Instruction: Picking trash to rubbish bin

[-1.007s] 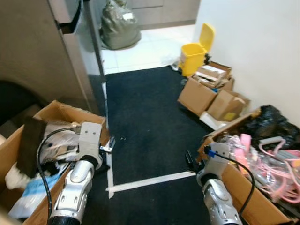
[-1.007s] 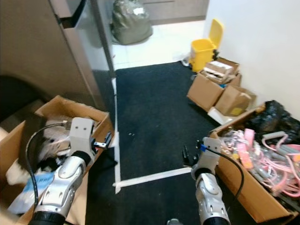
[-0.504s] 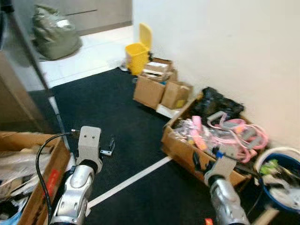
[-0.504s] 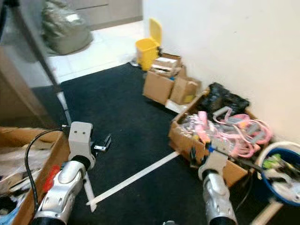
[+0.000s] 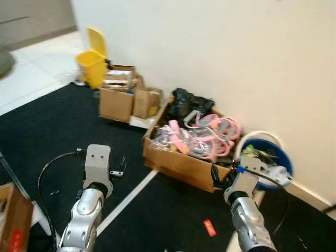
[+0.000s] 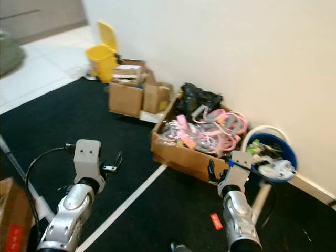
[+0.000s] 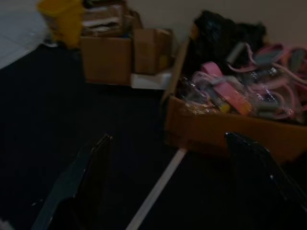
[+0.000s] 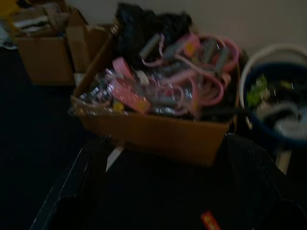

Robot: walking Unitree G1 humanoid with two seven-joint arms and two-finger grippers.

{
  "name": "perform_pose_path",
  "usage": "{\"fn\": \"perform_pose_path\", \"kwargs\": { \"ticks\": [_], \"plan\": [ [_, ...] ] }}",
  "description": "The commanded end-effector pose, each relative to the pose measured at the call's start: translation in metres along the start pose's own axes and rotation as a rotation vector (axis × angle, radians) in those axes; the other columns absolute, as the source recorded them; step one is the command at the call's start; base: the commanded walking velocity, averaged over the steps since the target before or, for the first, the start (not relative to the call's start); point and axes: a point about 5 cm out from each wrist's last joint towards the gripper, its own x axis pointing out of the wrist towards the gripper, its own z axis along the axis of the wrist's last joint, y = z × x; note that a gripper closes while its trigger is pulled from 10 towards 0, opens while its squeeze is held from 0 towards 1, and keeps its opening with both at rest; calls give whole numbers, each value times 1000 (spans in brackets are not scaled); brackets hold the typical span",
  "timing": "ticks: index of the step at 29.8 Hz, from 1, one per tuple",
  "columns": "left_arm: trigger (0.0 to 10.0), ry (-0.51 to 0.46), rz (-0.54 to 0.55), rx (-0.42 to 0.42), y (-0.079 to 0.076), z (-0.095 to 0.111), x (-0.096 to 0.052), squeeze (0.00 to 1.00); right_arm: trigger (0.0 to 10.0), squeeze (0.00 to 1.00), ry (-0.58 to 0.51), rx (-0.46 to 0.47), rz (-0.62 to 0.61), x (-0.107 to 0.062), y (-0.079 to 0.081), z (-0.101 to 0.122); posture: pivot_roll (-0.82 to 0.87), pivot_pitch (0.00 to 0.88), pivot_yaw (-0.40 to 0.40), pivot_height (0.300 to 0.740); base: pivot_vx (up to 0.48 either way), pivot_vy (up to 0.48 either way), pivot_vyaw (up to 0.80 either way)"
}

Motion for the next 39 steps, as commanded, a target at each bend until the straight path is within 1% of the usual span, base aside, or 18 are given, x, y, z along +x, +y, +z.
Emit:
{"fn": "perform_pose_path", "kwargs": {
  "ticks": [1, 7, 14, 24, 39],
  "plan": [
    [10000, 13, 5, 2, 1, -5, -2, 0, 10000, 0, 26, -3, 7, 0, 1, -5, 45, 138, -1, 740, 0, 0, -800],
    [10000, 4, 13, -1, 1, -3, -1, 0, 10000, 0, 18, 0, 3, 2, 0, -2, 46, 138, -7, 740, 0, 0, -800],
    [10000, -4, 15, -7, 1, -1, -1, 0, 10000, 0, 20, 14, -3, 1, 0, -2, 44, 138, -12, 740, 0, 0, -800],
    [10000, -11, 12, -10, -1, -1, 0, 0, 10000, 0, 18, 1, -13, 0, -5, -2, 38, 123, -20, 740, 0, 0, -800],
    [10000, -5, 9, -13, -2, -4, -1, 0, 10000, 0, 21, -5, -20, -2, -6, -3, 31, 111, -19, 740, 0, 0, -800]
  ]
}}
